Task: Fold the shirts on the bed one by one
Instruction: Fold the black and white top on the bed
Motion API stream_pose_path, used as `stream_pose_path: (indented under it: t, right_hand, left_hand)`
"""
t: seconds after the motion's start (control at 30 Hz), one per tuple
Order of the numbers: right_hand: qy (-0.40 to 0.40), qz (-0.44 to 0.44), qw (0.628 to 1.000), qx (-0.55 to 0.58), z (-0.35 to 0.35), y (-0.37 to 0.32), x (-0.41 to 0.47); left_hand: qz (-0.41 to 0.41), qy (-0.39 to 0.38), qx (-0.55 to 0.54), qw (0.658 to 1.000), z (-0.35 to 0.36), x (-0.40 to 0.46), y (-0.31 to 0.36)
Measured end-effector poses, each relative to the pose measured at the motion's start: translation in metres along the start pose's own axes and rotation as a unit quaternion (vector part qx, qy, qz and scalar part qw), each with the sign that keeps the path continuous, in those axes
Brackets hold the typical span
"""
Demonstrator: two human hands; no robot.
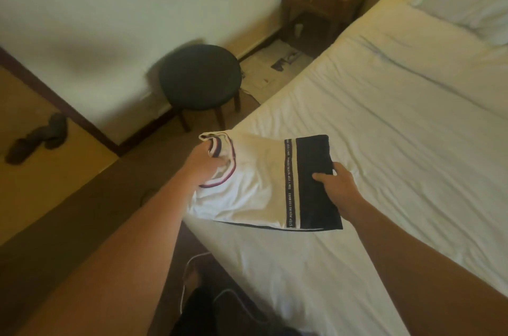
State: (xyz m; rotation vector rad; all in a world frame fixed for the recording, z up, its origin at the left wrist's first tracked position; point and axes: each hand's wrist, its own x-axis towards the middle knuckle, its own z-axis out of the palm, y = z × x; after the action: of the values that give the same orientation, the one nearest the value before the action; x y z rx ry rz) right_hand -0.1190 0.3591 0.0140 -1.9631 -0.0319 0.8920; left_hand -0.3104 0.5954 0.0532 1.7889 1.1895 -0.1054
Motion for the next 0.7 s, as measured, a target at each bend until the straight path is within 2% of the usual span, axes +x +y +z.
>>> stream_pose_path:
  t: [0.27, 0.5, 0.7]
  right_hand:
    - [-0.098, -0.092, 0.986, -0.103, 0.100, -0.102, -0.035]
    - [-0.171, -0.164, 0.959, -0.156, 0.243, -0.172, -0.071]
    - [-0.226, -0.200, 0.935, -0.184, 0.377, -0.222, -0.104]
  left_hand:
    - [-0.039, 0.130, -0.035, 0.990, -0.125, -0.043, -0.043]
    - [-0.048, 0.218, -0.096, 0.970, -0.246, -0.072, -0.121]
    - [-0.079, 0.279, -0.179, 0.940, -0.351, -0.094, -0.187]
